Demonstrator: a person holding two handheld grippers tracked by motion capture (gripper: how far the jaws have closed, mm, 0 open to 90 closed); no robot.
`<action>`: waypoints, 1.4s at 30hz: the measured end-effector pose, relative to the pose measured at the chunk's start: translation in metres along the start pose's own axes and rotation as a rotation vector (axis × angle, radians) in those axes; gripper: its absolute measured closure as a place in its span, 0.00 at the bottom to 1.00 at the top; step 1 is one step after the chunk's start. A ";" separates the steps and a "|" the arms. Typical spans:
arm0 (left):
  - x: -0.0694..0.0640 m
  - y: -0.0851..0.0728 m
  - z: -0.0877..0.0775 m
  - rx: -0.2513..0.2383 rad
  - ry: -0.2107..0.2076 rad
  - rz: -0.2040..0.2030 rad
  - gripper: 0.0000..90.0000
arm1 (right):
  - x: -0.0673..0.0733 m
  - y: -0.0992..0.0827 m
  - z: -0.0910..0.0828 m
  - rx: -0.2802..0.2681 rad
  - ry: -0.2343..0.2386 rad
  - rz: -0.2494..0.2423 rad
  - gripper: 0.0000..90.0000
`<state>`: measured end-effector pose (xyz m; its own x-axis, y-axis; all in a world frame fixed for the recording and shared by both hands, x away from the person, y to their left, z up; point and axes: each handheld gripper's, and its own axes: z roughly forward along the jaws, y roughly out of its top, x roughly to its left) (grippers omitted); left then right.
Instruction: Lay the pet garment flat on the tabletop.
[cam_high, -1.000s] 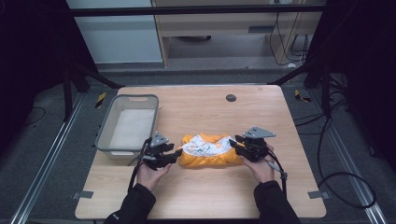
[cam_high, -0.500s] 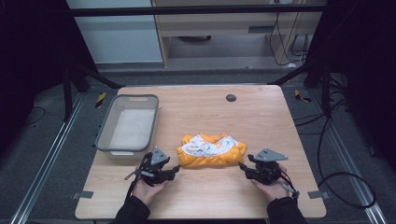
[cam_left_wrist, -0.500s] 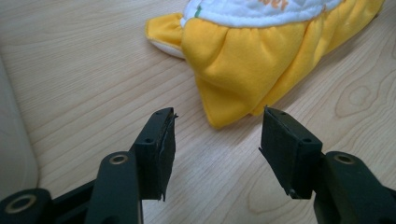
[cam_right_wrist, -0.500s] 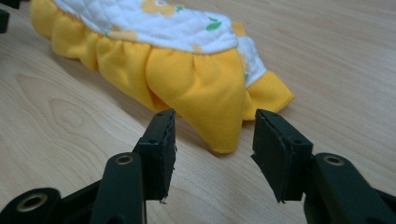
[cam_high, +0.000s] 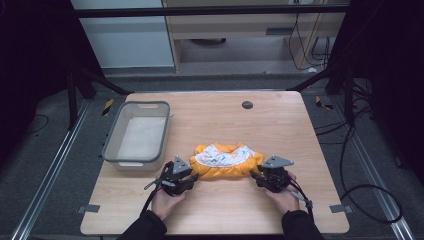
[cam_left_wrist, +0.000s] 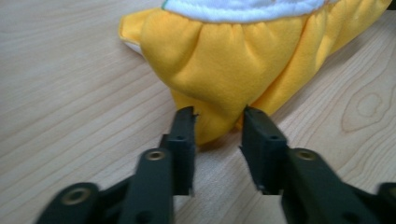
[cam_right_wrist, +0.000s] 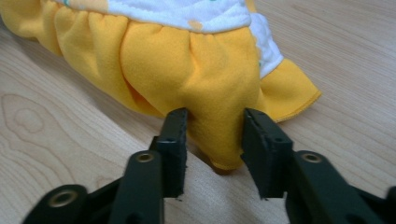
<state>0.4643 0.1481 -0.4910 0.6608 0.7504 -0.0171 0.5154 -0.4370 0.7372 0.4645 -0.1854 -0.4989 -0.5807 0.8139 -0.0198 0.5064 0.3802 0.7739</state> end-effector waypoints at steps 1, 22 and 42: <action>0.000 0.000 0.001 0.013 -0.003 -0.001 0.80 | 0.000 0.001 0.000 0.007 0.001 0.004 0.75; -0.003 0.015 -0.069 -0.088 -0.188 -0.041 0.98 | 0.004 0.013 -0.068 -0.121 0.166 0.056 0.96; -0.036 -0.023 -0.069 0.062 -0.170 0.027 0.81 | 0.025 -0.029 -0.076 0.030 0.214 0.028 0.84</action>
<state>0.3907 0.1656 -0.4610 0.7548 0.6456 -0.1160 0.5255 -0.4893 0.6960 0.3864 -0.2097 -0.4737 -0.6867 0.7137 0.1382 0.5408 0.3745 0.7532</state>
